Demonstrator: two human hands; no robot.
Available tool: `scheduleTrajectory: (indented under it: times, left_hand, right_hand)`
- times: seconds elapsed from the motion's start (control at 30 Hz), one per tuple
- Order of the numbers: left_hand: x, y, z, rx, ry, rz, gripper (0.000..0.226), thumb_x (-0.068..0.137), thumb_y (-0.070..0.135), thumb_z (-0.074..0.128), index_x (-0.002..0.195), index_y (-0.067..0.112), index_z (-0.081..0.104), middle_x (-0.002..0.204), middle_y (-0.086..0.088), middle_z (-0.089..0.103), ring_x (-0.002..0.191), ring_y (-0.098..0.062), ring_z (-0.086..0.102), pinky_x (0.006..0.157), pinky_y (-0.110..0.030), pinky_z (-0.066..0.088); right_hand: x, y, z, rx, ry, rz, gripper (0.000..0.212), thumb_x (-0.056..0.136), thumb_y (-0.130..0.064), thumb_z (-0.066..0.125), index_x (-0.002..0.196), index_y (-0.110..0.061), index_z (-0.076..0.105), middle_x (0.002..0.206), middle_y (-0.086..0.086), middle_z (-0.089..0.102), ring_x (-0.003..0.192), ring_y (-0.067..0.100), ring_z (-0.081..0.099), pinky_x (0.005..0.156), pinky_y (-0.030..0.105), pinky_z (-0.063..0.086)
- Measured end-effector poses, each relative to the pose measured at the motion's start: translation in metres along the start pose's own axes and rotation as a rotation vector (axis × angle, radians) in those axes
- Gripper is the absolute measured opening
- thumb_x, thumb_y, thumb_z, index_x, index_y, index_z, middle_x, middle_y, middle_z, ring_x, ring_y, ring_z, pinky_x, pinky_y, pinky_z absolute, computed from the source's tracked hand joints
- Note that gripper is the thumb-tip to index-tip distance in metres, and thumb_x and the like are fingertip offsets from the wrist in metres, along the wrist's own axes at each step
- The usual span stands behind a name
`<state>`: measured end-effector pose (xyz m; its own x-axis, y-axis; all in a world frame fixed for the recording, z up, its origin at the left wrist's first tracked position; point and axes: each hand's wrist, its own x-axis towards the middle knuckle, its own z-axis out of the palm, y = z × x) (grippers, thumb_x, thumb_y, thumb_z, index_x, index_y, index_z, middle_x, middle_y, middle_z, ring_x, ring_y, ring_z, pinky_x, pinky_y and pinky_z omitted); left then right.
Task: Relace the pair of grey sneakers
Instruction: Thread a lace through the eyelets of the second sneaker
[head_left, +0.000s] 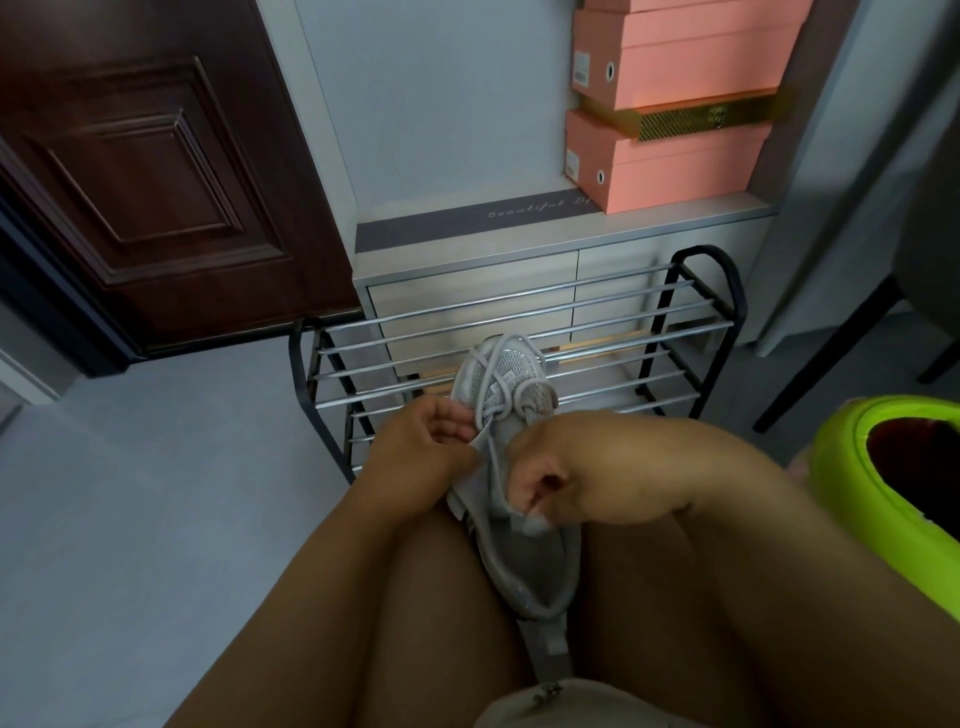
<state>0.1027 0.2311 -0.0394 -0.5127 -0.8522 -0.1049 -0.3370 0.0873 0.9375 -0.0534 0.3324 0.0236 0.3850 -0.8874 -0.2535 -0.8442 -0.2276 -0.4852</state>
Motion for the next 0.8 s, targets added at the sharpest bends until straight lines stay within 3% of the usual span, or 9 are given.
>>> scheduleTrajectory:
  times: [0.17, 0.27, 0.33, 0.43, 0.5, 0.57, 0.67, 0.73, 0.8]
  left_hand:
    - [0.0, 0.003, -0.003, -0.063, -0.06, -0.01, 0.036, 0.071, -0.02, 0.058, 0.102, -0.001, 0.06, 0.095, -0.018, 0.065, 0.079, -0.021, 0.061, 0.069, -0.026, 0.054]
    - [-0.002, 0.007, -0.006, -0.072, -0.138, 0.065, 0.041, 0.074, -0.019, 0.062, 0.103, 0.009, 0.056, 0.089, -0.01, 0.061, 0.076, -0.016, 0.058, 0.067, -0.02, 0.052]
    - [-0.007, 0.01, -0.008, 0.006, -0.172, 0.216, 0.043, 0.076, -0.011, 0.068, 0.11, 0.012, 0.056, 0.093, -0.011, 0.059, 0.081, -0.02, 0.057, 0.074, -0.025, 0.051]
    - [-0.016, 0.012, -0.007, 0.09, -0.16, 0.377, 0.034, 0.076, 0.001, 0.069, 0.109, 0.002, 0.06, 0.092, -0.01, 0.057, 0.079, -0.011, 0.057, 0.074, -0.021, 0.049]
    - [-0.018, 0.01, -0.005, 0.078, -0.124, 0.405, 0.028, 0.076, -0.006, 0.067, 0.102, -0.014, 0.059, 0.086, -0.011, 0.057, 0.075, -0.01, 0.056, 0.069, -0.019, 0.047]
    - [-0.02, 0.01, -0.006, 0.146, -0.06, 0.473, 0.017, 0.079, -0.013, 0.061, 0.097, -0.013, 0.063, 0.091, -0.02, 0.058, 0.083, -0.019, 0.056, 0.075, -0.026, 0.047]
    - [-0.021, 0.014, -0.009, 0.074, -0.044, 0.557, 0.014, 0.083, -0.005, 0.058, 0.09, 0.001, 0.069, 0.083, -0.005, 0.063, 0.08, -0.004, 0.06, 0.074, -0.015, 0.049]
    - [-0.023, 0.018, -0.011, -0.031, -0.055, 0.54, 0.008, 0.082, 0.013, 0.064, 0.085, 0.009, 0.07, 0.079, 0.005, 0.068, 0.078, -0.003, 0.064, 0.072, -0.013, 0.05]
    - [-0.024, 0.022, -0.012, -0.128, -0.069, 0.517, 0.01, 0.083, 0.019, 0.063, 0.084, 0.011, 0.069, 0.078, 0.005, 0.07, 0.074, -0.005, 0.066, 0.069, -0.016, 0.051]
  right_hand:
    - [-0.014, -0.033, -0.009, 0.26, -0.134, -0.288, 0.018, 0.084, -0.013, 0.067, 0.1, -0.007, 0.069, 0.095, 0.0, 0.062, 0.084, 0.004, 0.057, 0.073, 0.009, 0.04]
    - [-0.015, -0.043, -0.008, 0.384, -0.127, -0.404, 0.01, 0.083, -0.003, 0.066, 0.093, 0.0, 0.066, 0.095, 0.011, 0.063, 0.084, 0.008, 0.059, 0.075, 0.009, 0.041]
    - [-0.013, -0.046, -0.005, 0.519, -0.108, -0.379, 0.009, 0.084, -0.001, 0.064, 0.088, -0.008, 0.065, 0.096, 0.01, 0.063, 0.081, -0.001, 0.057, 0.072, 0.005, 0.041]
    - [-0.006, -0.045, 0.002, 0.638, 0.028, -0.358, 0.024, 0.085, -0.004, 0.061, 0.08, -0.028, 0.058, 0.084, -0.016, 0.06, 0.085, -0.008, 0.054, 0.081, 0.01, 0.039]
    - [-0.002, -0.04, 0.004, 0.73, 0.091, -0.339, 0.015, 0.088, -0.007, 0.055, 0.083, -0.02, 0.061, 0.08, -0.018, 0.062, 0.084, -0.005, 0.057, 0.081, 0.012, 0.041]
    - [0.004, -0.023, 0.006, 0.824, 0.164, -0.25, 0.016, 0.094, -0.011, 0.048, 0.088, -0.014, 0.063, 0.079, -0.014, 0.066, 0.079, -0.002, 0.06, 0.075, 0.013, 0.046]
    - [0.017, 0.007, 0.013, 0.709, 0.432, 0.011, 0.009, 0.09, -0.008, 0.057, 0.093, -0.016, 0.061, 0.075, -0.009, 0.061, 0.069, 0.004, 0.058, 0.071, 0.026, 0.049]
    - [0.027, 0.013, 0.023, 0.535, 0.499, 0.086, 0.017, 0.085, -0.007, 0.064, 0.092, -0.023, 0.061, 0.07, -0.011, 0.057, 0.062, -0.001, 0.054, 0.064, 0.022, 0.046]
    - [0.035, 0.01, 0.033, 0.409, 0.521, 0.091, 0.025, 0.084, -0.014, 0.067, 0.074, -0.036, 0.06, 0.06, -0.014, 0.054, 0.055, -0.002, 0.05, 0.057, 0.017, 0.041]
